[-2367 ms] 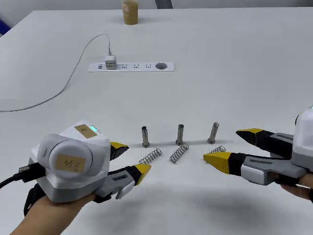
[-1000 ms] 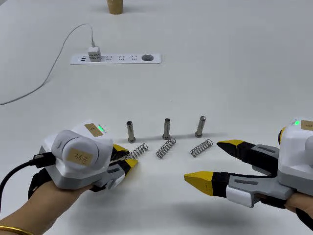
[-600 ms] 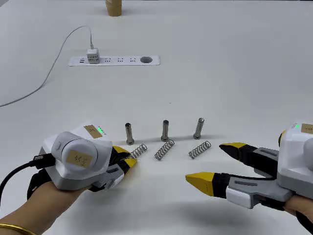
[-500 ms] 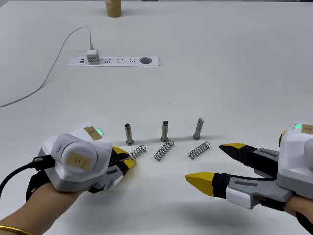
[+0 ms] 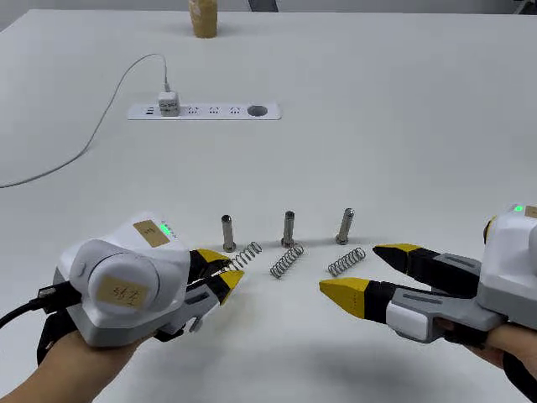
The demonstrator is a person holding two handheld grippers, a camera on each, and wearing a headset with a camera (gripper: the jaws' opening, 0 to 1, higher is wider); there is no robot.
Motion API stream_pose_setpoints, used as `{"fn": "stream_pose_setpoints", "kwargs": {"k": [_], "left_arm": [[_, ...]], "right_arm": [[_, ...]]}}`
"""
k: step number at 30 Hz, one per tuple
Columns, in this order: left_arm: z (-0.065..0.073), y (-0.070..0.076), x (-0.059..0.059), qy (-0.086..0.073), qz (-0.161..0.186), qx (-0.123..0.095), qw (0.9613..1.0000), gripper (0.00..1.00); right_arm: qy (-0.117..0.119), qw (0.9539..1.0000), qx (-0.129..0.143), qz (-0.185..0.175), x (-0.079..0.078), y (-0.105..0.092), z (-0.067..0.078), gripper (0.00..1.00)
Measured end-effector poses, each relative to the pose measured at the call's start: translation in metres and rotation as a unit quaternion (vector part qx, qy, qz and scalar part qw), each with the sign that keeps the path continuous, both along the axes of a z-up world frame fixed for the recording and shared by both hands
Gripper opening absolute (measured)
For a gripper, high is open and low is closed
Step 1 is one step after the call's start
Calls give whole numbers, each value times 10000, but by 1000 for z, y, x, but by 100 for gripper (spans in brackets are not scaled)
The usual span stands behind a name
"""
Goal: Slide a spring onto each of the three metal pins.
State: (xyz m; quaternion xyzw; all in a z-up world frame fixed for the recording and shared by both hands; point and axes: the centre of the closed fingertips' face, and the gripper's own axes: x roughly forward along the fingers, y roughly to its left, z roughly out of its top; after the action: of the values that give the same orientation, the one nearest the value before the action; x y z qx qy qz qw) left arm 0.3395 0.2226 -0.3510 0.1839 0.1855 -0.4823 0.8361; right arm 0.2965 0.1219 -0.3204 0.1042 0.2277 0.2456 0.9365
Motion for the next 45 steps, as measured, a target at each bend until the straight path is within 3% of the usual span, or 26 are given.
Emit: {"fn": "stream_pose_setpoints", "kwargs": {"k": [4,10,14,25,27,35,41,43,45], "left_arm": [[12,-3,-5,6,84,-259,9996,10],[26,-7,-17,-133,133,-498,9986,10],[34,-9,-23,-199,190,-643,9976,10],[56,-15,-31,-426,230,-1074,9930,10],[60,-17,-33,-551,162,-1099,9923,10],[71,-24,-39,-716,-16,-1254,9895,11],[72,-25,-40,-727,-51,-1310,9887,11],[73,-25,-40,-723,-71,-1332,9884,11],[73,-25,-40,-736,-69,-1326,9884,11]], "right_arm": [[-67,9996,272,-29,4,7,10,58],[-149,9966,812,-39,12,19,26,54],[-127,9950,988,-18,15,26,30,51],[-16,9848,1738,-53,21,44,44,37],[-13,9834,1816,-48,21,47,45,34],[79,9764,2157,-10,23,57,49,29],[179,9722,2334,84,22,64,49,23],[188,9673,2530,68,22,66,53,22],[210,9651,2609,41,23,65,53,21]]}}
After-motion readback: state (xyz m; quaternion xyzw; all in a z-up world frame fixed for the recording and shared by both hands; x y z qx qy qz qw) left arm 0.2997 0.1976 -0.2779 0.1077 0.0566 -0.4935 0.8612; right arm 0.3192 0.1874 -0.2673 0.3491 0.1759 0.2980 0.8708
